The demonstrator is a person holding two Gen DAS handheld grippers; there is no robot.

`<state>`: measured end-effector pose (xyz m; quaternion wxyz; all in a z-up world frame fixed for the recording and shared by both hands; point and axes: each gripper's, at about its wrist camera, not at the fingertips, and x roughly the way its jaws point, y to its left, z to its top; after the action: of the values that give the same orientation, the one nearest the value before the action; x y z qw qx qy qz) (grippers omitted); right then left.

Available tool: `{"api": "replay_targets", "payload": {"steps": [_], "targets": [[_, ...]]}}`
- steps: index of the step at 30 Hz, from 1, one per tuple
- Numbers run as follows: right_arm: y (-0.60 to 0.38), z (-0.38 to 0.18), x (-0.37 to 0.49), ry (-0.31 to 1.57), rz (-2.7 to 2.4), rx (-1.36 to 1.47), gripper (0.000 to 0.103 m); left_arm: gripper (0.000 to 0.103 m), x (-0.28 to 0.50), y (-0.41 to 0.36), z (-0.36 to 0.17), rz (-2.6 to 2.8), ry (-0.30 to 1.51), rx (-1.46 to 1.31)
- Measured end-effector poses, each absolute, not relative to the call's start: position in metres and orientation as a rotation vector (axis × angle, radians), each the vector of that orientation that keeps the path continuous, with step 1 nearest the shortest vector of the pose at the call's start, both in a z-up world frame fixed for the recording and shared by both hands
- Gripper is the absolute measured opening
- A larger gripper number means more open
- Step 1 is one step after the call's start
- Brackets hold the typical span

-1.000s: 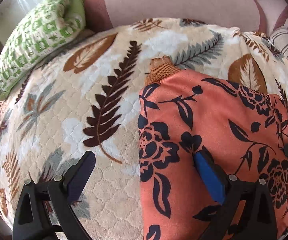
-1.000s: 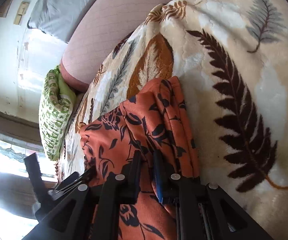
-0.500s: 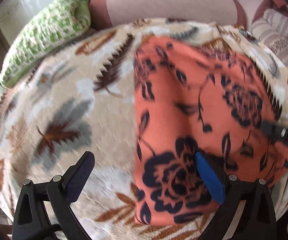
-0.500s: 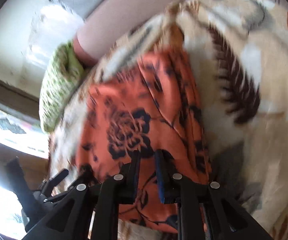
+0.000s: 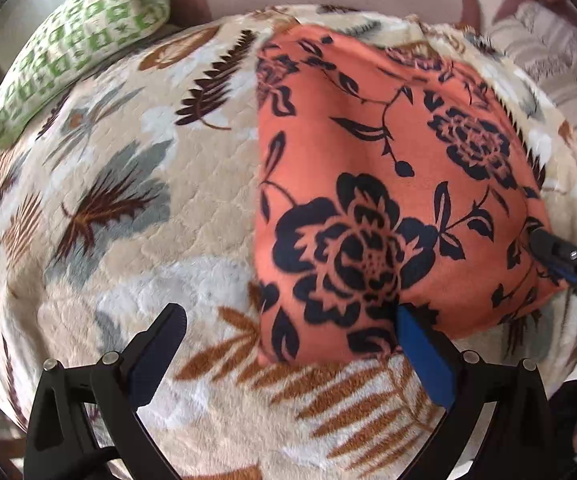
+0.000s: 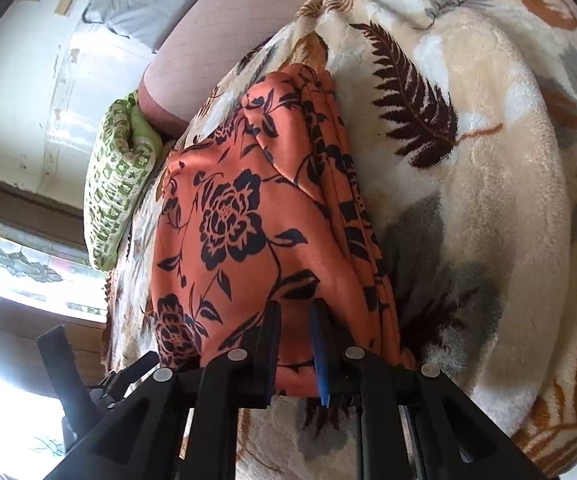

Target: Fold small clothes

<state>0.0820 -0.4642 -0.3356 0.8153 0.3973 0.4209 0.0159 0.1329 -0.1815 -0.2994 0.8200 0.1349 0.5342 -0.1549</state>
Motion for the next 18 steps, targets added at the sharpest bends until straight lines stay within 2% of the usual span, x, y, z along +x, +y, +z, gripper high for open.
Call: {"api": "replay_targets", "payload": {"steps": [5,11,12,14,15,16,18], "targets": [[-0.468,-0.316,0.074,0.806,0.019,0.848,0.018,0.103,0.118,-0.154,-0.251,-0.229,0.923,0.253],[-0.488,-0.297,0.058,0.63,0.016,0.912,0.019,0.103,0.122,-0.124,-0.197,-0.139,0.769,0.173],[-0.493,-0.298,0.058,0.627,0.015,0.932,0.024,0.103,0.121,-0.123,-0.189,-0.13,0.743,0.165],[-0.502,-0.3,0.057,0.62,0.021,0.976,0.044,0.103,0.121,-0.122,-0.18,-0.127,0.718,0.159],[-0.507,-0.299,0.054,0.596,0.014,0.989,0.071,0.103,0.12,-0.124,-0.176,-0.126,0.706,0.156],[-0.507,-0.295,0.054,0.57,-0.002,0.985,0.079,0.103,0.123,-0.125,-0.173,-0.127,0.696,0.155],[-0.509,-0.289,0.052,0.532,-0.021,0.944,0.079,0.103,0.126,-0.131,-0.172,-0.129,0.682,0.157]]}}
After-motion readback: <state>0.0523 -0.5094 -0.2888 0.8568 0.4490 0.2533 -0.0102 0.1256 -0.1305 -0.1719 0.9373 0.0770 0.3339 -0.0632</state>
